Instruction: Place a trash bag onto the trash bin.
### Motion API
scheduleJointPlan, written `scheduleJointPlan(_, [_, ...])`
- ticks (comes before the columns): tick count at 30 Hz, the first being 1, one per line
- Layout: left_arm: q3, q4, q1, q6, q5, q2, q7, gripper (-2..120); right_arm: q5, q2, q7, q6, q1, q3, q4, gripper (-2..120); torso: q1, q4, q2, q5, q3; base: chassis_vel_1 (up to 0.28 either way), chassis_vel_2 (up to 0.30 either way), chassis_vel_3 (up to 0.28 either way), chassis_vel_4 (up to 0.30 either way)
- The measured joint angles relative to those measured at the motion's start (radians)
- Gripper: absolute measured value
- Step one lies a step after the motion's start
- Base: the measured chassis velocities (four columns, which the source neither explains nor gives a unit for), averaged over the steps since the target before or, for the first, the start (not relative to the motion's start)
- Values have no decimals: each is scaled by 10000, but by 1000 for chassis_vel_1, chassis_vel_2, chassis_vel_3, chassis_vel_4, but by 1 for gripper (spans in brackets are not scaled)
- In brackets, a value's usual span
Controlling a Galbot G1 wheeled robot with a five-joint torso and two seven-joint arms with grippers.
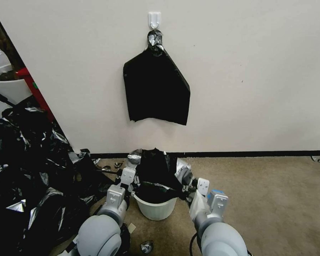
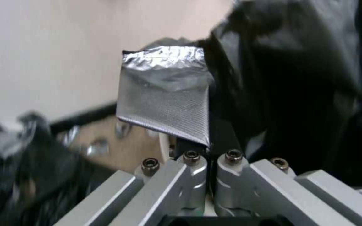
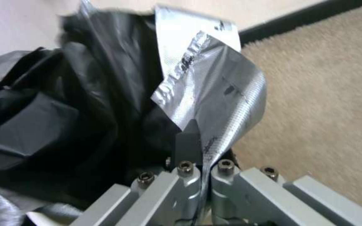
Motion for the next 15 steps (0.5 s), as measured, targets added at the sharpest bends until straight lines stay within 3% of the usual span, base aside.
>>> scheduleJointPlan(7, [374,61,1123,-335,208,131,-1018,0,-919,-252,-7,35,-411,-734,-294,0,-1,0,0,0,-1,0,0,0,0])
scheduleJointPlan(15, [407,889,1397,-1010,690,-67,-1217,0,-1627,-167,-235,54,-131,-1001,-1296,0,0,0,0,1,0,0,0,0,0])
